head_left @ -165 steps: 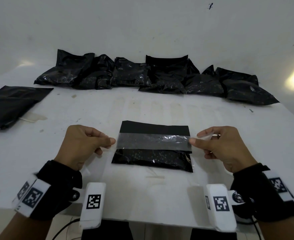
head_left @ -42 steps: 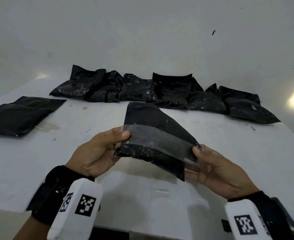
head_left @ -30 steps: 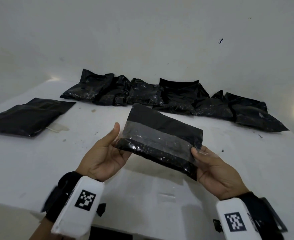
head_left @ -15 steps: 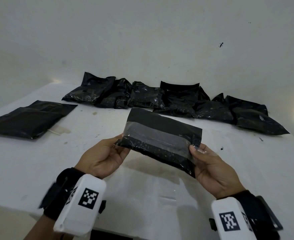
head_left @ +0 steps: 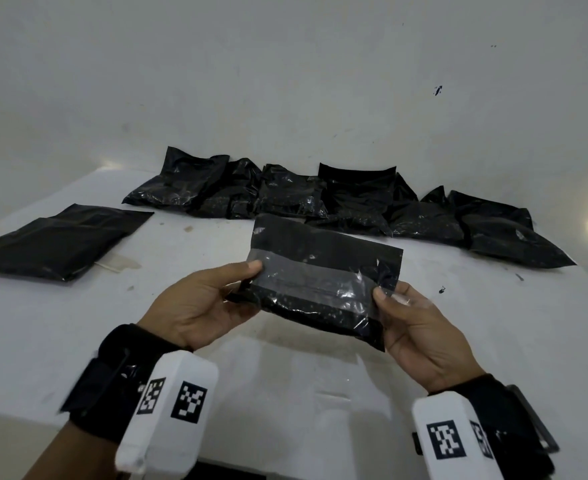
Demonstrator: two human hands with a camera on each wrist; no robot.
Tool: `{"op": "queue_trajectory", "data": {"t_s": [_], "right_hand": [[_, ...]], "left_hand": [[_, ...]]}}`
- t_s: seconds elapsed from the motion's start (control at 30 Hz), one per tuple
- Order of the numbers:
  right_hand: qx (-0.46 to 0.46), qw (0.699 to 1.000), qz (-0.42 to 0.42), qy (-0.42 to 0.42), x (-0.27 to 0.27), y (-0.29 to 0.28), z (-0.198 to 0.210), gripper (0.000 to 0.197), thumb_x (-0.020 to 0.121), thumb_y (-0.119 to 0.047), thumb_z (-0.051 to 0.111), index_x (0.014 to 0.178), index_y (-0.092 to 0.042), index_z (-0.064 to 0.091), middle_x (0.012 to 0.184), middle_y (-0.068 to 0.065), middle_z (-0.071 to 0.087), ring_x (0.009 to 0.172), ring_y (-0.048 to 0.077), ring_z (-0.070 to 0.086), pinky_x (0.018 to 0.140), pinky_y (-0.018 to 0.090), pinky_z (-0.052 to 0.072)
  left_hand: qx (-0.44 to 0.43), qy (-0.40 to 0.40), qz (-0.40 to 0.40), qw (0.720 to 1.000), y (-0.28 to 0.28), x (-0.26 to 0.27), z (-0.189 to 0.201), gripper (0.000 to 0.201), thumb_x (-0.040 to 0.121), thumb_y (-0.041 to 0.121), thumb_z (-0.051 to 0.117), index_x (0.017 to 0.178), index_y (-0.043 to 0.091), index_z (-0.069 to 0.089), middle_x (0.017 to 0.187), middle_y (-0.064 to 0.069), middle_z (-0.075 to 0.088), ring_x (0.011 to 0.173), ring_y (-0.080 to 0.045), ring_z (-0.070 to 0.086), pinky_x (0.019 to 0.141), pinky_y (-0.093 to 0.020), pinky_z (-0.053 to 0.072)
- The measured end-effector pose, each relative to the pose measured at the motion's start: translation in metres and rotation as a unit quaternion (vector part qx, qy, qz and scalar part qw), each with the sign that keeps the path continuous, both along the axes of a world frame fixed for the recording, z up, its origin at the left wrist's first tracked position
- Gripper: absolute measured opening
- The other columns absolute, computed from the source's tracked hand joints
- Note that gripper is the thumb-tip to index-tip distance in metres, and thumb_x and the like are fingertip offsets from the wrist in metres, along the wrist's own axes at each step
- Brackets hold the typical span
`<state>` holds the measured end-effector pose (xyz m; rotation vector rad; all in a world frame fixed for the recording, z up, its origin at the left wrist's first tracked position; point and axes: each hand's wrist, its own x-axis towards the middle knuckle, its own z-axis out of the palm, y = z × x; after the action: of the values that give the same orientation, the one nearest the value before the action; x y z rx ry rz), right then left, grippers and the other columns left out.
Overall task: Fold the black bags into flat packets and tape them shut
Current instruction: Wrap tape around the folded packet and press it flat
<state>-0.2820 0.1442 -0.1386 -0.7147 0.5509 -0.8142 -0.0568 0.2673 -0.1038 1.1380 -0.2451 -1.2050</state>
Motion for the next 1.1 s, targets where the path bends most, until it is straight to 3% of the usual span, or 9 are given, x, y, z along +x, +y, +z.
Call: {"op": "queue_trajectory", "data": {"t_s": [0.13,0.33,0.5,0.67,0.73,0.83,0.97,1.03,1.1], "right_hand": [[-0.016,1.0,-0.008,0.001,0.001,0.001,0.003,0.017,0.076,0.007,0.059,0.075,-0.009,0.053,0.094,0.019,0.073,0.077,0.025,0.074,0.069,0.039,0.063],[-0.014,1.0,-0.008,0.008,0.003,-0.001,0.003,0.017,0.074,0.004,0.062,0.086,-0.007,0.055,0.099,0.021,0.071,0.079,0.026,0.073,0.066,0.038,0.062],[-0.005,1.0,-0.012,0.008,0.003,-0.002,0.0,0.019,0.074,0.004,0.064,0.084,-0.01,0.055,0.102,0.022,0.067,0.08,0.027,0.072,0.072,0.042,0.062],[-0.012,1.0,-0.017,0.003,0.002,-0.001,0.001,0.04,0.054,-0.002,0.076,0.088,-0.008,0.056,0.098,0.021,0.07,0.077,0.026,0.073,0.067,0.036,0.062],[-0.008,1.0,-0.017,0.011,0.001,-0.001,0.002,0.039,0.055,-0.004,0.077,0.088,-0.009,0.057,0.101,0.021,0.069,0.076,0.026,0.072,0.063,0.037,0.062],[0.011,1.0,-0.016,0.011,-0.001,-0.002,0.003,0.036,0.068,-0.005,0.072,0.102,-0.006,0.06,0.107,0.021,0.069,0.079,0.025,0.073,0.063,0.036,0.061],[0.0,1.0,0.017,-0.01,-0.004,-0.003,0.003,0.096,0.052,-0.014,0.096,0.136,0.002,0.052,0.13,0.025,0.061,0.106,0.03,0.069,0.075,0.034,0.06],[-0.004,1.0,0.025,-0.017,-0.004,-0.003,0.005,0.095,0.052,-0.015,0.096,0.136,0.001,0.053,0.128,0.024,0.063,0.105,0.03,0.069,0.075,0.034,0.06],[0.0,1.0,0.022,-0.016,-0.005,-0.003,0.008,0.077,0.062,-0.009,0.083,0.133,0.001,0.056,0.119,0.021,0.068,0.095,0.026,0.073,0.069,0.032,0.06]], "left_hand": [[0.041,-0.129,-0.021,0.991,0.002,0.004,0.004,0.015,0.063,0.024,0.073,0.076,0.017,0.075,0.077,0.001,0.068,0.075,-0.014,0.055,0.071,-0.031,0.037],[0.03,-0.14,-0.039,0.989,0.002,0.008,0.002,0.023,0.066,0.017,0.071,0.087,0.007,0.074,0.079,-0.008,0.066,0.066,-0.016,0.059,0.061,-0.028,0.05],[0.042,-0.096,-0.029,0.994,0.001,0.009,-0.001,0.013,0.066,0.014,0.07,0.078,0.009,0.073,0.069,-0.006,0.068,0.054,-0.012,0.062,0.052,-0.022,0.054],[0.053,-0.107,-0.036,0.992,0.0,0.008,-0.002,0.024,0.065,0.016,0.072,0.088,0.011,0.071,0.075,-0.007,0.069,0.062,-0.016,0.063,0.055,-0.024,0.055],[0.054,-0.111,-0.036,0.992,0.0,0.009,-0.002,0.023,0.065,0.016,0.072,0.088,0.011,0.071,0.074,-0.006,0.069,0.06,-0.015,0.063,0.054,-0.024,0.055],[0.057,-0.092,-0.029,0.994,-0.003,0.007,-0.002,0.006,0.078,0.012,0.068,0.083,0.01,0.069,0.066,-0.004,0.069,0.051,-0.011,0.063,0.051,-0.022,0.054],[0.063,-0.064,-0.026,0.996,-0.005,0.007,-0.006,0.022,0.084,0.012,0.066,0.063,0.014,0.073,0.065,-0.004,0.068,0.05,-0.012,0.062,0.049,-0.021,0.054],[0.059,-0.065,-0.037,0.995,-0.003,0.006,-0.007,0.013,0.074,0.016,0.07,0.062,0.015,0.074,0.068,-0.004,0.068,0.054,-0.012,0.062,0.052,-0.023,0.054],[0.053,-0.082,-0.054,0.994,-0.002,0.006,-0.006,0.005,0.069,0.019,0.07,0.066,0.016,0.074,0.071,-0.002,0.068,0.057,-0.012,0.063,0.059,-0.029,0.054]]}}
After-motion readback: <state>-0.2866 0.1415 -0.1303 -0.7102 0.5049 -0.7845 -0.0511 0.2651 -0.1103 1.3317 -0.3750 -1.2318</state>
